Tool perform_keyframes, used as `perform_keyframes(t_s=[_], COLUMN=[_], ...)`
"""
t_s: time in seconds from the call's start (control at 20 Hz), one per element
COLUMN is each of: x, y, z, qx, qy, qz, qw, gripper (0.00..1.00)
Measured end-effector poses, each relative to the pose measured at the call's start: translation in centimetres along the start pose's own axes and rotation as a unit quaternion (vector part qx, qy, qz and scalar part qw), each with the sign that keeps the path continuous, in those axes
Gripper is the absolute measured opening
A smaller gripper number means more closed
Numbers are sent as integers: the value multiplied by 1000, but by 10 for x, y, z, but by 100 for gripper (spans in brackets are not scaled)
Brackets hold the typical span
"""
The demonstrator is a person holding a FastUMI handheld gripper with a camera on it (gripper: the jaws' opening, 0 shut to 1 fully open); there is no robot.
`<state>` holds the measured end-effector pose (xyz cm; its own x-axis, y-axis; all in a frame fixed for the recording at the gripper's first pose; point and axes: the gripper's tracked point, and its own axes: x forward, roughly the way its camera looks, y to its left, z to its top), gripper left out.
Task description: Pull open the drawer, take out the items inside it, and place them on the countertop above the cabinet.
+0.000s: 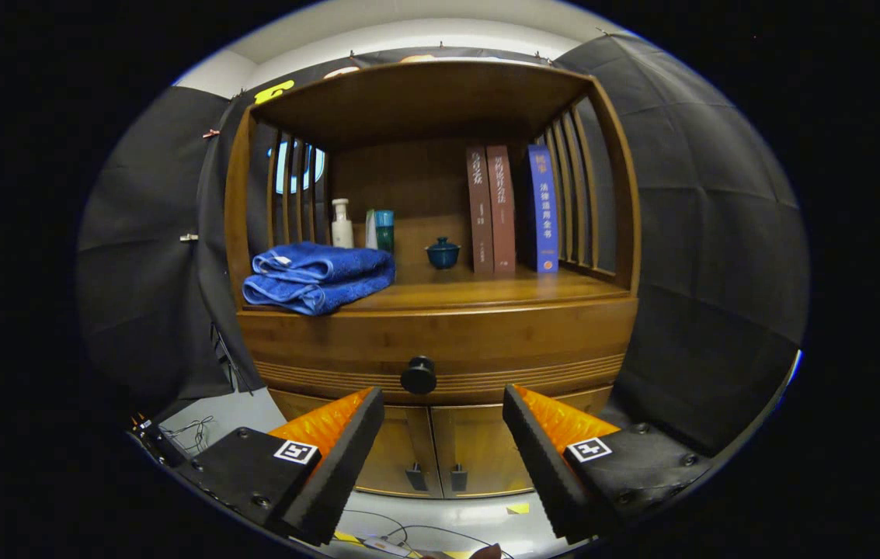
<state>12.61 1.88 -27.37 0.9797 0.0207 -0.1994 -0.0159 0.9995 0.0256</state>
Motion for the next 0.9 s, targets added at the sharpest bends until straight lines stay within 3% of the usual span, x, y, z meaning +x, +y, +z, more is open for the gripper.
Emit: perform_keyframes(t_s=[0.3, 0.5, 0.65, 0.75, 0.8, 0.9], x=[74, 105, 98, 113, 97, 104], y=[20, 20, 20, 17, 19, 20], z=[-18, -31, -25, -30, -28, -29], qx=[-7, 17, 2, -26, -31, -9], qy=[18, 40, 23, 19, 20, 25], qz=[9, 17, 16, 7, 6, 7], qw=[1000, 999, 1000, 999, 999, 1000], gripper=[100, 62, 47, 44, 40, 30])
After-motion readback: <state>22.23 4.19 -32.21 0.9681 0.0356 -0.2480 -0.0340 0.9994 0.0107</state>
